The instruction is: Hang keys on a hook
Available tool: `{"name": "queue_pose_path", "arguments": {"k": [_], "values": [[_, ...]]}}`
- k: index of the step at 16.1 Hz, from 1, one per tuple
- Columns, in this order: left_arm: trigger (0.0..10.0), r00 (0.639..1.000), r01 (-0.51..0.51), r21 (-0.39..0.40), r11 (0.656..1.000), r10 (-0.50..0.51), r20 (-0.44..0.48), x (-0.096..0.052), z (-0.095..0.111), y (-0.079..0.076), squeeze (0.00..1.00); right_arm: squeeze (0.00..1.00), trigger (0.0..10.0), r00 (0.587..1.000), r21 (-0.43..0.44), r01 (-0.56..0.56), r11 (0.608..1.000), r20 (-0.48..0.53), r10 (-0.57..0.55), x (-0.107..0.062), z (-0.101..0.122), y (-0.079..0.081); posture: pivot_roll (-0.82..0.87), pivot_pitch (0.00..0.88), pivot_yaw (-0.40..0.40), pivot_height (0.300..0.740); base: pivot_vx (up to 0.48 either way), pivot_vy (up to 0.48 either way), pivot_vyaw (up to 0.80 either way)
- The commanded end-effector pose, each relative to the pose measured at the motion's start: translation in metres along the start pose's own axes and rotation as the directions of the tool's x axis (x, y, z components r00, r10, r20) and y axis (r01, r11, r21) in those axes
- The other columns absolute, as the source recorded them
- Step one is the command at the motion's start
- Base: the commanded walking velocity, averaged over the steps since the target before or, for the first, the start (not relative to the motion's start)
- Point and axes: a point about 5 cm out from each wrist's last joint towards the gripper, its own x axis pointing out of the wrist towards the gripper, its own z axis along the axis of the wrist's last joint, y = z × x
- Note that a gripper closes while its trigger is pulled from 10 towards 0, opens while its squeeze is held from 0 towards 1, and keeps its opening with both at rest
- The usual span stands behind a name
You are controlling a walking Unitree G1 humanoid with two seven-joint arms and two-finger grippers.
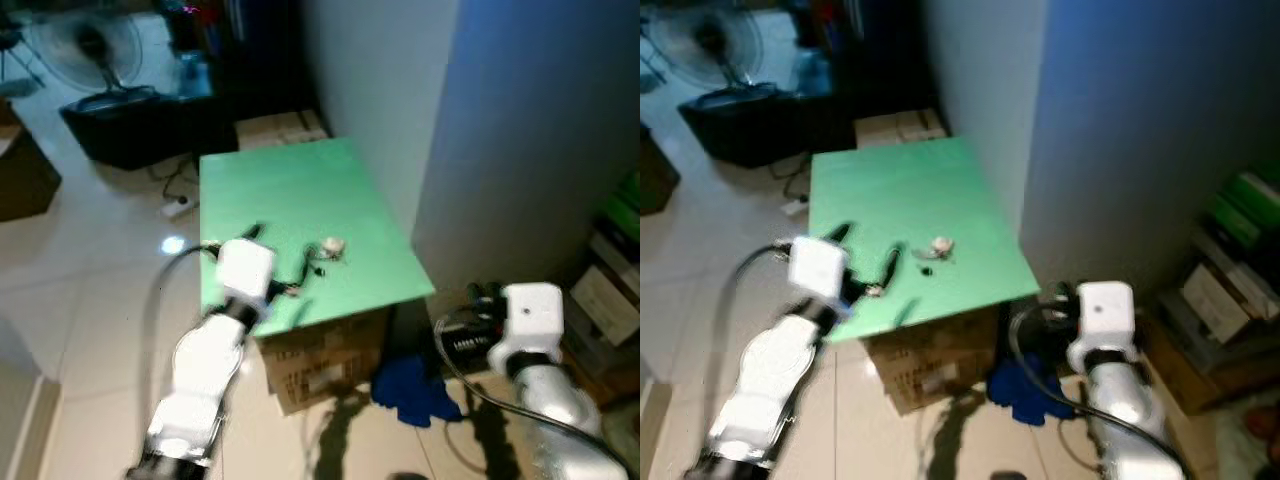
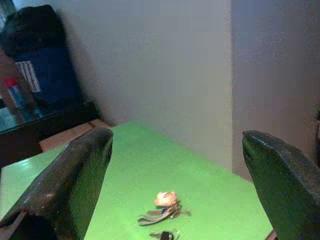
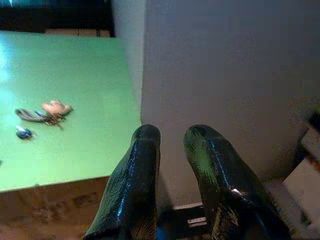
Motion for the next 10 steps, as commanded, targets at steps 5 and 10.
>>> {"name": "queue_pose_path", "arguments": {"k": [5,10], "values": [[10.0,0.999,-0.023,0.026,0.999,0.024,-0.047,-0.0136,-0.0081,0.0146,0.00,0.00,10.0,0.994,0.015,-0.091,0.996,0.055,0.090,0.0034,0.0123,0.0186,-0.13,0.000,0.067,0.740,0.403,0.000,0.00],[10.0,0.998,-0.017,0.030,0.999,0.019,-0.054,-0.0143,-0.0086,0.0146,0.00,0.00,10.0,0.991,-0.003,-0.126,0.992,0.035,0.126,0.0038,0.0093,0.0212,-0.12,0.000,0.065,0.740,0.406,0.000,0.00]]}}
